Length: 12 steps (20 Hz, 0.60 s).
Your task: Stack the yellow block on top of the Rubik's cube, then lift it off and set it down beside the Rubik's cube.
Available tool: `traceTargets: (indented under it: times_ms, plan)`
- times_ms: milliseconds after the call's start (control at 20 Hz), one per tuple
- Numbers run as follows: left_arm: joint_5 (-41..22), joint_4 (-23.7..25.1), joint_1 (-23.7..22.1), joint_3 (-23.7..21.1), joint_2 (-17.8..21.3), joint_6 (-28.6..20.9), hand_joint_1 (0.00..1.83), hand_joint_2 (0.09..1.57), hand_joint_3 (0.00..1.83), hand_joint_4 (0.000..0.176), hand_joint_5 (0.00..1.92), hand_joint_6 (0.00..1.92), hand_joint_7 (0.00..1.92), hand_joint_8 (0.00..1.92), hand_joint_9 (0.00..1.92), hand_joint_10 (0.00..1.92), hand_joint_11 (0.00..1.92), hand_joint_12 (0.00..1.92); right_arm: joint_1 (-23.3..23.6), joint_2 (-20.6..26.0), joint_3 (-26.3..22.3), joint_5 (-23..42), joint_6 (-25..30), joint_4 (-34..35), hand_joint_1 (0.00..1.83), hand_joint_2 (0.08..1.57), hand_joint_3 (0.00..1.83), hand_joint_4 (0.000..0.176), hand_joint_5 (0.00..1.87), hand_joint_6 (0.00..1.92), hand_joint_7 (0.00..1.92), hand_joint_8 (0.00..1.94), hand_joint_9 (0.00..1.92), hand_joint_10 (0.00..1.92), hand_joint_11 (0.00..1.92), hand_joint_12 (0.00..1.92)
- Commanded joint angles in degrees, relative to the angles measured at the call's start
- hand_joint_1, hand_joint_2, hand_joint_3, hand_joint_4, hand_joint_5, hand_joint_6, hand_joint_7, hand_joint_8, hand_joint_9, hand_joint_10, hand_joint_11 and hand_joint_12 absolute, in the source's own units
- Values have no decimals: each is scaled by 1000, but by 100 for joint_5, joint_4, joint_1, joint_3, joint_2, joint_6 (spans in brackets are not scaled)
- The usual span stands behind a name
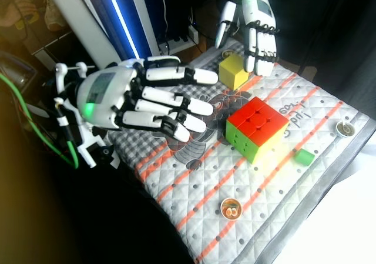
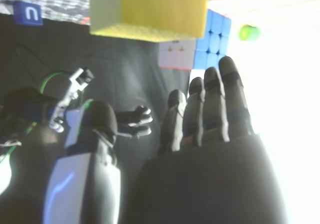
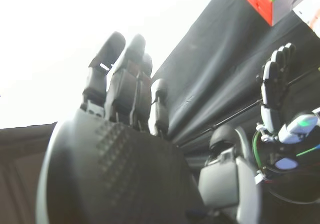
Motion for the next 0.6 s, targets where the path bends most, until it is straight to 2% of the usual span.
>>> traceTargets:
  times_ms: [0,250,300,350,400,450,500,550]
  plan:
    - [707,53,-40,11,17,-16,536,722,33,0,175,4,184,3,198,35,0,1035,47,5,22,710,24,-18,448,1161,30,0,310,552,436,535,290,821,0,1509]
    - [400,137,-24,-49,58,-13,551,703,0,0,210,7,231,3,243,18,0,1187,47,2,29,710,24,-15,421,1168,0,0,335,503,501,470,306,806,0,1509]
    - [210,154,-26,-25,51,-13,589,690,0,16,221,8,233,2,230,11,0,1229,47,2,31,709,24,-15,430,1183,1,0,353,495,503,469,301,813,0,1525]
    - [48,155,-28,1,41,-13,603,697,0,43,229,7,247,5,252,18,0,1260,49,2,32,709,24,-15,466,1185,1,0,351,483,488,478,272,848,0,1512]
    - [-114,157,-28,32,25,-13,604,709,4,43,243,12,261,10,275,27,0,1265,51,-2,34,709,24,-15,487,1189,1,0,360,491,473,506,246,894,0,1527]
    - [-258,159,-34,78,-13,-13,618,719,6,36,253,11,262,7,277,24,0,1216,55,-11,41,709,27,-15,479,1181,0,0,371,495,485,523,259,903,0,1552]
    - [-428,159,-57,146,-73,-13,623,719,4,0,268,10,268,5,274,19,0,1159,57,-20,49,708,43,-16,474,1175,0,0,405,505,506,548,290,893,0,1544]
    - [-583,159,-77,218,-133,-14,612,720,3,0,273,6,286,8,277,17,0,1111,57,-22,53,705,57,-16,461,1177,0,0,414,518,504,589,315,886,0,1554]
